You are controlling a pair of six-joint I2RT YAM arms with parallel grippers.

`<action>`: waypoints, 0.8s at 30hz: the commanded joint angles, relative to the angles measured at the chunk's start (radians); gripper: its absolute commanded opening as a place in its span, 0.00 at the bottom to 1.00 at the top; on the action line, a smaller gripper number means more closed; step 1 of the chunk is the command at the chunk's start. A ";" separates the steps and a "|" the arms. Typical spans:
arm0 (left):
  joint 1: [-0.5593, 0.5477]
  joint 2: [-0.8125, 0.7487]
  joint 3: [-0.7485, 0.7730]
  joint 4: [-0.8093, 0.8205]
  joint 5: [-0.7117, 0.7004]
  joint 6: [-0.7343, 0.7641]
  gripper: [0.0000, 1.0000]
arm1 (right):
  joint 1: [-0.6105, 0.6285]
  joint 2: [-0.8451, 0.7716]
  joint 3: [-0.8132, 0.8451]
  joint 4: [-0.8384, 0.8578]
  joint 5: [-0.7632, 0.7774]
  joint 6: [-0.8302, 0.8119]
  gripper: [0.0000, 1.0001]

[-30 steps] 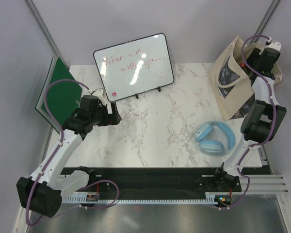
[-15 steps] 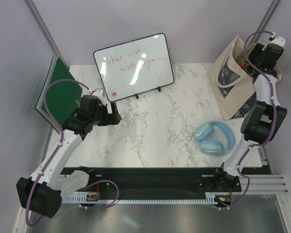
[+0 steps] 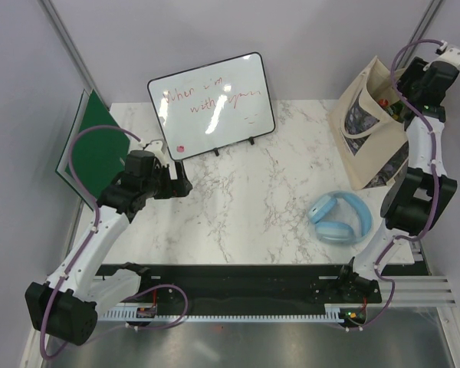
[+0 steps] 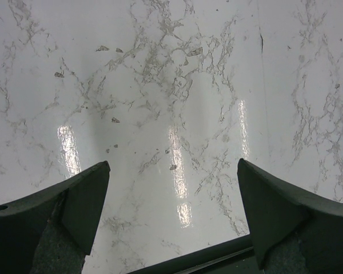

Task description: Place the beverage into the canvas bag

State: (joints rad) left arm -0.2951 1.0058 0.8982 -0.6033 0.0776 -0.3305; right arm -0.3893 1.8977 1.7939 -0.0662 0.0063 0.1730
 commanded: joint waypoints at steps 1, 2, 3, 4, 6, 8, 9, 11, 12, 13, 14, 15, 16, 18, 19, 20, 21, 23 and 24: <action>-0.006 -0.016 0.007 0.031 0.010 0.031 1.00 | -0.003 -0.066 0.045 0.022 0.017 0.005 0.68; -0.004 -0.018 0.007 0.031 0.010 0.031 1.00 | -0.003 -0.071 0.045 0.017 0.014 0.006 0.68; -0.006 -0.016 0.007 0.031 0.011 0.031 1.00 | -0.003 -0.081 0.045 0.016 0.008 0.011 0.68; -0.006 -0.016 0.007 0.031 0.011 0.031 1.00 | -0.003 -0.087 0.045 0.014 -0.005 0.016 0.69; -0.006 -0.016 0.007 0.031 0.013 0.031 1.00 | -0.002 -0.109 0.056 -0.003 -0.064 0.026 0.70; -0.006 -0.018 0.008 0.031 0.010 0.031 1.00 | 0.001 -0.126 0.096 -0.068 -0.124 0.029 0.71; -0.006 -0.018 0.008 0.031 0.011 0.031 1.00 | 0.012 -0.153 0.105 -0.090 -0.134 0.026 0.71; -0.006 -0.022 0.011 0.033 0.024 0.031 1.00 | 0.030 -0.195 0.116 -0.148 -0.143 0.022 0.74; -0.004 -0.027 0.016 0.036 0.030 0.027 1.00 | 0.056 -0.240 0.117 -0.173 -0.146 0.022 0.75; -0.004 -0.032 0.019 0.043 0.034 0.021 1.00 | 0.075 -0.267 0.117 -0.194 -0.149 0.035 0.79; -0.006 -0.033 0.024 0.048 0.057 0.010 1.00 | 0.096 -0.291 0.110 -0.231 -0.166 0.043 0.81; -0.006 -0.036 0.043 0.051 0.082 -0.005 1.00 | 0.152 -0.345 0.101 -0.248 -0.173 0.046 0.85; -0.004 -0.041 0.057 0.056 0.111 -0.013 1.00 | 0.186 -0.371 0.088 -0.262 -0.175 0.057 0.96; -0.006 -0.052 0.099 0.075 0.198 -0.047 1.00 | 0.298 -0.452 0.030 -0.290 -0.187 0.077 0.98; -0.006 -0.068 0.111 0.091 0.232 -0.053 1.00 | 0.337 -0.478 0.006 -0.296 -0.199 0.094 0.98; -0.004 -0.081 0.122 0.133 0.281 -0.054 1.00 | 0.372 -0.501 -0.051 -0.296 -0.216 0.129 0.98; -0.006 -0.091 0.146 0.151 0.298 -0.051 1.00 | 0.448 -0.547 -0.080 -0.296 -0.230 0.150 0.98; -0.004 -0.130 0.179 0.178 0.306 -0.036 1.00 | 0.515 -0.594 -0.186 -0.290 -0.264 0.237 0.98; -0.006 -0.142 0.203 0.189 0.303 -0.021 1.00 | 0.582 -0.638 -0.224 -0.285 -0.275 0.262 0.98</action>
State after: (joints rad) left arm -0.2951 0.9474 0.9871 -0.5434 0.2756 -0.3527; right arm 0.0723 1.3468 1.7084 -0.3096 -0.1982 0.2859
